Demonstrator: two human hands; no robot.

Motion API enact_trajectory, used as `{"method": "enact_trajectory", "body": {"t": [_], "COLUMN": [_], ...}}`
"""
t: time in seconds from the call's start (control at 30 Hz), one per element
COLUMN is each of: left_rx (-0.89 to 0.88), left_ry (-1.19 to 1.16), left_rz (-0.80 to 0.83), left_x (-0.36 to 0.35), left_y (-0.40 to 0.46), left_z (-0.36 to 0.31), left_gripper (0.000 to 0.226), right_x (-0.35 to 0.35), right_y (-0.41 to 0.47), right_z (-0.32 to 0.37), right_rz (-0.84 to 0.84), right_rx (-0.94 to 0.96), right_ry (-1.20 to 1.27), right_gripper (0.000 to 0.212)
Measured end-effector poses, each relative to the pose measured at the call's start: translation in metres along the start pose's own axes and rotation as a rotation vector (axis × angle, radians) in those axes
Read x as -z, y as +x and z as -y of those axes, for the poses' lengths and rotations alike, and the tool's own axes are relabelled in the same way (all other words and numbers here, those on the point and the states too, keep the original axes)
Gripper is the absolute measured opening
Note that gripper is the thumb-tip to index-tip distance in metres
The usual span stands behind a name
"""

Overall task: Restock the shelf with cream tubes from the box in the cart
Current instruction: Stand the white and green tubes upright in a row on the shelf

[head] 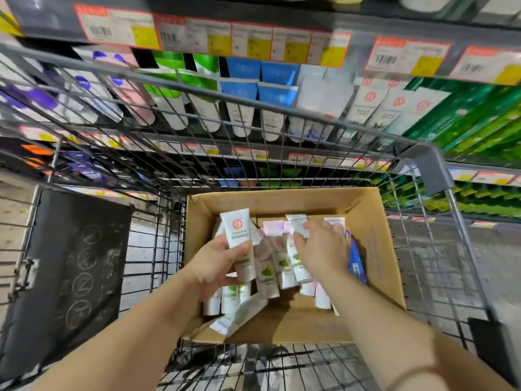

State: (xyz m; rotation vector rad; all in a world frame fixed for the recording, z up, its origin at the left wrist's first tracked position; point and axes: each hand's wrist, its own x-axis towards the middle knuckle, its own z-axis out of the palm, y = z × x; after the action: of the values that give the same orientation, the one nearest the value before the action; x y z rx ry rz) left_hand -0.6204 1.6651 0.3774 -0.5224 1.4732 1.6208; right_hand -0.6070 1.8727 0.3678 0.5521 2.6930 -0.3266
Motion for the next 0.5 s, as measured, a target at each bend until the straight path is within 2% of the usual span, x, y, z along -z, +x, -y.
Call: {"method": "enact_trajectory", "body": {"t": [0.1,0.17,0.27,0.33,0.43,0.5], "left_rx": [-0.002,-0.009,0.005,0.018,0.016,-0.003], "left_ry": [0.002,0.01,0.032,0.048,0.064,0.092], "left_rz": [-0.012,-0.01,-0.02,-0.034,-0.047,-0.049], "left_x": [0.012,0.015,0.017,0.014,0.003,-0.006], "left_y": [0.0,-0.001,-0.006,-0.011,-0.026,-0.041], "left_z": [0.007,0.009,0.012,0.01,-0.008,-0.03], "left_gripper": [0.018,0.018,0.022,0.024,0.021,0.022], "right_x": [-0.018,-0.025,-0.018,-0.008,0.015,0.04], "right_y": [0.021,0.032,0.039,0.035,0.014,-0.006], "right_z": [-0.01,-0.011,-0.015,-0.017,-0.017,-0.014], "right_rz": [0.149,0.17,0.203,0.244,0.363,0.49], "right_rx": [0.038,0.01,-0.04,-0.054,-0.04,-0.109], "right_ry": [-0.301,-0.296,-0.16,0.06,0.581,0.925], "right_gripper": [0.061,0.06,0.052,0.049,0.055,0.057]}}
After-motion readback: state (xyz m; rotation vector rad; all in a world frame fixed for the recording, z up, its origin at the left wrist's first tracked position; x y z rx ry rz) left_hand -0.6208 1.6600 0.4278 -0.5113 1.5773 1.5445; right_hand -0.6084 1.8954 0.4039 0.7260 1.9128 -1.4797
